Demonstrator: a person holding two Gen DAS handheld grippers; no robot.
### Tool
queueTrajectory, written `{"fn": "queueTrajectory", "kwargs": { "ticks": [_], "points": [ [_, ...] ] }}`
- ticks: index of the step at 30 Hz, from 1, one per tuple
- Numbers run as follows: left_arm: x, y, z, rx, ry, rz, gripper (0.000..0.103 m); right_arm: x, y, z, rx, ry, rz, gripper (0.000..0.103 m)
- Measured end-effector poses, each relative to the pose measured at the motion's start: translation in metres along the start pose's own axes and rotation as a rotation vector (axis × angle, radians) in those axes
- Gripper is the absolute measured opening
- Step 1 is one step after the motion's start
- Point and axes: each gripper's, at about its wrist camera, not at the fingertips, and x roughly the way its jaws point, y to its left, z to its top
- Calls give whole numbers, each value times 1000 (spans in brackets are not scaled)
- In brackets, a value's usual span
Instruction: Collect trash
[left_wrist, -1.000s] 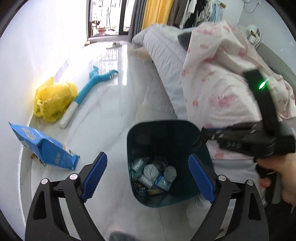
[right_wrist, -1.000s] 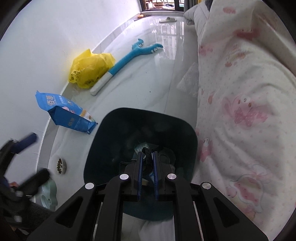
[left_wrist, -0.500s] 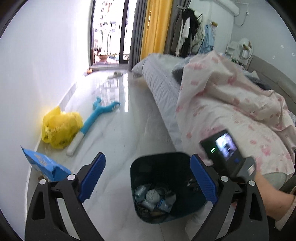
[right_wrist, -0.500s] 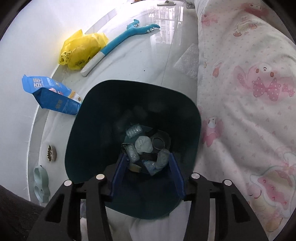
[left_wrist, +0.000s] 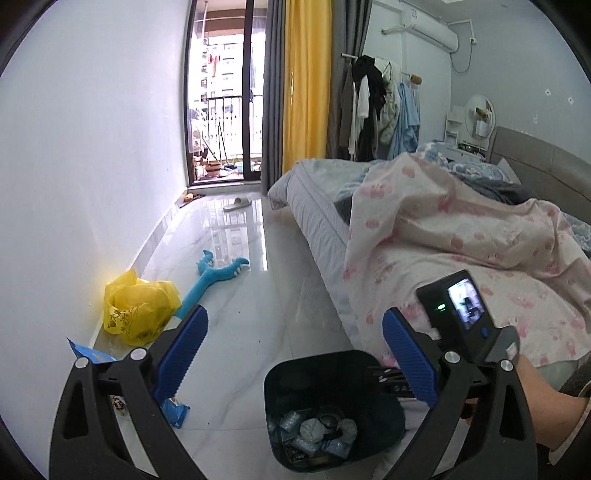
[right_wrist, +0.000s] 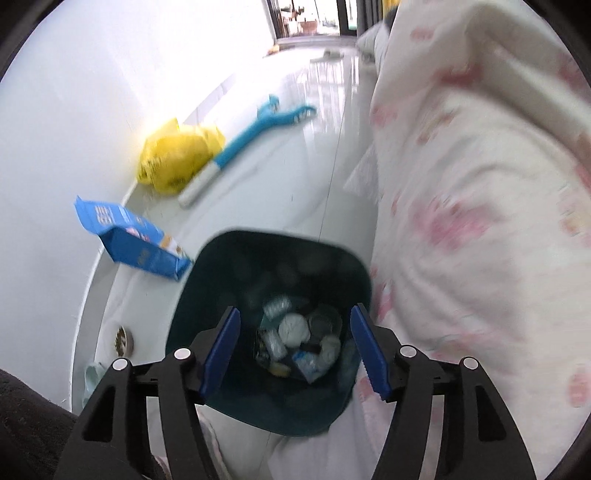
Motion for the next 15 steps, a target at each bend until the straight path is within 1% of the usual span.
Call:
{"fn": "queueTrajectory", "kwargs": {
  "ticks": [1, 4, 6, 11, 15],
  "points": [
    [-3, -2, 3, -5, -10, -2, 97, -7, -2, 1, -2, -19, -4, 65],
    [-9, -9, 10, -19, -36, -11, 97, -38, -10, 2, -3, -106, -10, 72],
    [-12, -17, 13, -19, -52, -20, 97, -63, -16, 3, -12, -173, -45, 77],
    [-17, -45, 15, 41, -97, -9, 97, -109, -37, -3, -14, -289, -102, 81],
    [-25, -58, 15, 39, -131, 1, 97, -141, -62, -15, 18, -369, -143, 84]
  ]
}}
